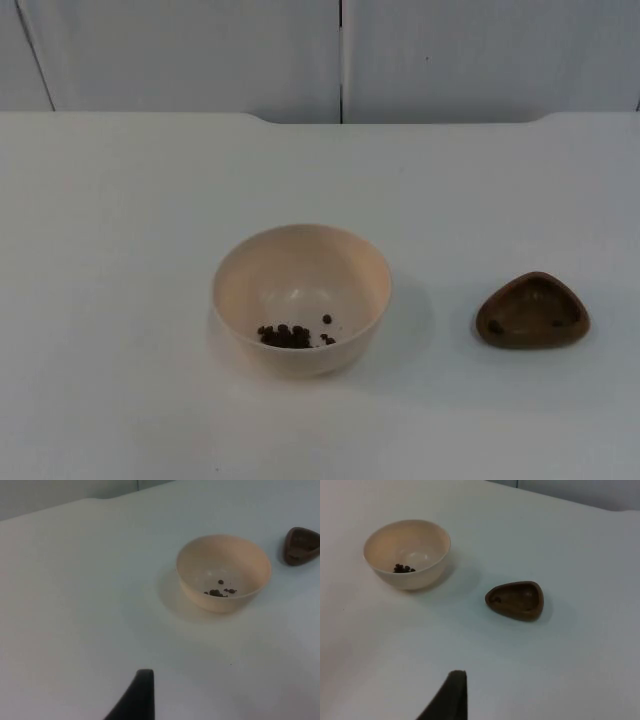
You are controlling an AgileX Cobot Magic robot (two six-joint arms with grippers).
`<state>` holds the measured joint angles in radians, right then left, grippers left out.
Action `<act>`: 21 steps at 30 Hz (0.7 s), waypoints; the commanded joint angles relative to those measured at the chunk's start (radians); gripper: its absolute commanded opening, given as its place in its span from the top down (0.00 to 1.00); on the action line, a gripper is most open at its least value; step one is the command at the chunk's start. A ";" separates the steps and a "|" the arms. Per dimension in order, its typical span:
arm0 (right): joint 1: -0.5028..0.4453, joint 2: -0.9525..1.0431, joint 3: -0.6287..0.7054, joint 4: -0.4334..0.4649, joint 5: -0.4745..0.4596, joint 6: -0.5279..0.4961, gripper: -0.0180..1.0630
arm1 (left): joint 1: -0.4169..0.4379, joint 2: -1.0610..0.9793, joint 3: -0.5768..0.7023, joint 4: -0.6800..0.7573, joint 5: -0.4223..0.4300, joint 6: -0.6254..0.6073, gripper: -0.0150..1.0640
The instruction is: Pick up the bowl with the left hand and pour the coffee beans from the cup into the bowl with the right hand.
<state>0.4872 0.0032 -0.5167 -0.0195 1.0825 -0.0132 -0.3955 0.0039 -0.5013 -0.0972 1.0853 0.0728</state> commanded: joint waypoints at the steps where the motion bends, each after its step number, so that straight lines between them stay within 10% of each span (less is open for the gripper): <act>1: 0.001 -0.003 0.001 -0.002 -0.004 -0.006 0.01 | -0.001 -0.004 0.005 0.006 -0.012 -0.004 0.01; 21: -0.087 -0.003 0.001 0.000 -0.004 -0.006 0.01 | -0.001 -0.004 0.005 0.006 -0.012 -0.004 0.01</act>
<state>0.4209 0.0032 -0.5167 -0.0195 1.0825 -0.0153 -0.3955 0.0039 -0.5013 -0.0935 1.0853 0.0728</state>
